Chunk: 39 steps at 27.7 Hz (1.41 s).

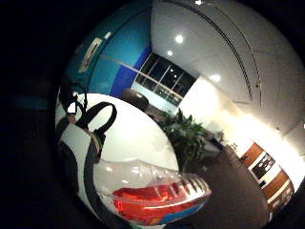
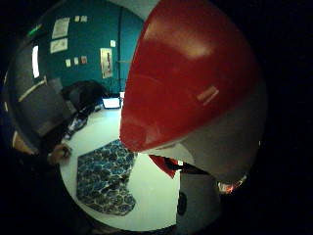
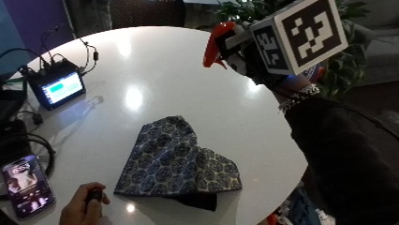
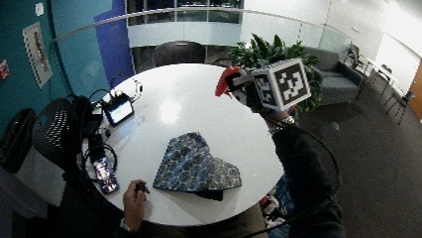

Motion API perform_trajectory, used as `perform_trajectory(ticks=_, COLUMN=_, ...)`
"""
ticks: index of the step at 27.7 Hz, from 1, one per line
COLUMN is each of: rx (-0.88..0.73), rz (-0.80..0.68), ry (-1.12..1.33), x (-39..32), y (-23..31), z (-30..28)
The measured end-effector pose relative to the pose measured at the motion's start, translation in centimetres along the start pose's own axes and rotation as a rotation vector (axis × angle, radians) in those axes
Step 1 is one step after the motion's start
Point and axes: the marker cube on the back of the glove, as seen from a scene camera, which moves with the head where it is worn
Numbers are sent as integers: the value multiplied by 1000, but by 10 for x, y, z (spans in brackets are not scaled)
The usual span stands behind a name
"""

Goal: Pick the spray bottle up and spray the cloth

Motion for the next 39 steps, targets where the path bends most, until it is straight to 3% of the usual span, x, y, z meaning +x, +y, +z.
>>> perform_trajectory(ticks=12, rx=48, rz=-311, ry=153, x=-51, y=-3, z=-8)
perform_trajectory(ticks=23, rx=-15, rz=-517, ry=168, x=-107, y=34, z=21)
perform_trajectory(ticks=32, rx=-84, rz=-567, ry=132, x=-136, y=69, z=37)
perform_trajectory(ticks=39, rx=-81, rz=-522, ry=124, x=-131, y=62, z=35)
